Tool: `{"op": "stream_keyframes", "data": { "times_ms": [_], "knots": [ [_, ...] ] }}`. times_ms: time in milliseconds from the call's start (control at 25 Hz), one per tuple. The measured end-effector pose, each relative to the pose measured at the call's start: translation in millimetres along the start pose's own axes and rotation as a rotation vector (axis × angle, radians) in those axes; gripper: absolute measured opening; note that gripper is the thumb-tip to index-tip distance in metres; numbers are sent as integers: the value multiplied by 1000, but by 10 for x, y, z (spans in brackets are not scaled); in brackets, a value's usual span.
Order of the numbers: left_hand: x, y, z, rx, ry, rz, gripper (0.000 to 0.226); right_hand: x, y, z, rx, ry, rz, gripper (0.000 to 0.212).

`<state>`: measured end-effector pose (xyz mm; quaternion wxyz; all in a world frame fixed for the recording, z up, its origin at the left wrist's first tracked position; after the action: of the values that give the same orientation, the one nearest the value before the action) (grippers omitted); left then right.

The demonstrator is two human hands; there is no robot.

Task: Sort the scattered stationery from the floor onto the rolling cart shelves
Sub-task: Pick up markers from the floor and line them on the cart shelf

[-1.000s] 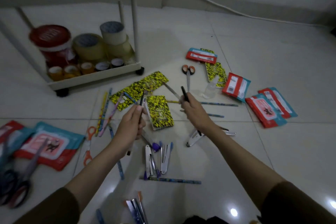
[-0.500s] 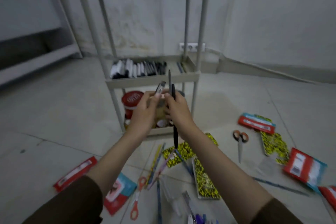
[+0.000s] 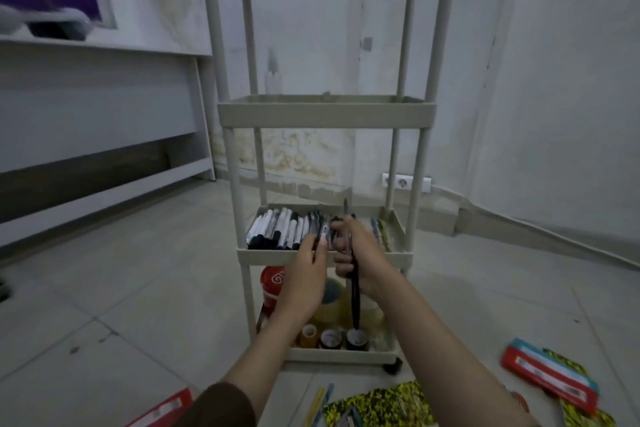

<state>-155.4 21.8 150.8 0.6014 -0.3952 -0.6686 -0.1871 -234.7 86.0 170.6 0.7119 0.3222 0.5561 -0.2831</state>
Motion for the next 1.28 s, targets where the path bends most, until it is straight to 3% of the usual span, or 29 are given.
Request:
{"op": "stream_keyframes", "data": {
  "times_ms": [160,280,360,440,600,720,800,1000,1160,1280],
  "knots": [
    [-72,-449,-36,-37,80,-265,12,-168,-441,-182,136,-203,95,25],
    [-63,-915,-130,-31,116,-188,28,-393,-846,-280,365,-104,-119,19],
    [-101,-1163,-112,-27,126,-175,51,-475,-1058,-257,435,74,-265,22],
    [-201,-1309,-42,-30,39,-149,55,-437,-1215,-173,427,219,-316,24],
    [-459,-1356,105,-51,-271,-42,46,14,-1380,-24,337,447,-200,20],
    [-509,-1303,132,-32,-306,31,42,242,-1468,-72,434,781,-231,26],
    [-505,-1309,114,-33,-280,37,44,243,-1503,-72,466,804,-235,27],
    [-526,-1343,124,-222,-291,48,41,219,-1489,-22,434,832,-187,34],
    [-586,-1387,203,-354,-514,115,44,184,-1399,-73,625,1042,-133,32],
    [-591,-1418,215,-354,-590,106,49,191,-1384,-74,534,1084,-5,36]
  ]
}}
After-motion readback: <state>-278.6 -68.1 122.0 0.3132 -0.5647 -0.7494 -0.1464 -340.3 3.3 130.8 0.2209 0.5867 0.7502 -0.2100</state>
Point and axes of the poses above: each hand's wrist, its own y-axis away from the middle knuckle, its own z-axis out of the palm, x = y × z, the point moved 2 cm from there along -y, towards the middle knuckle, and after that the axes turned 8 degrees about y, right-handed, at the moved point
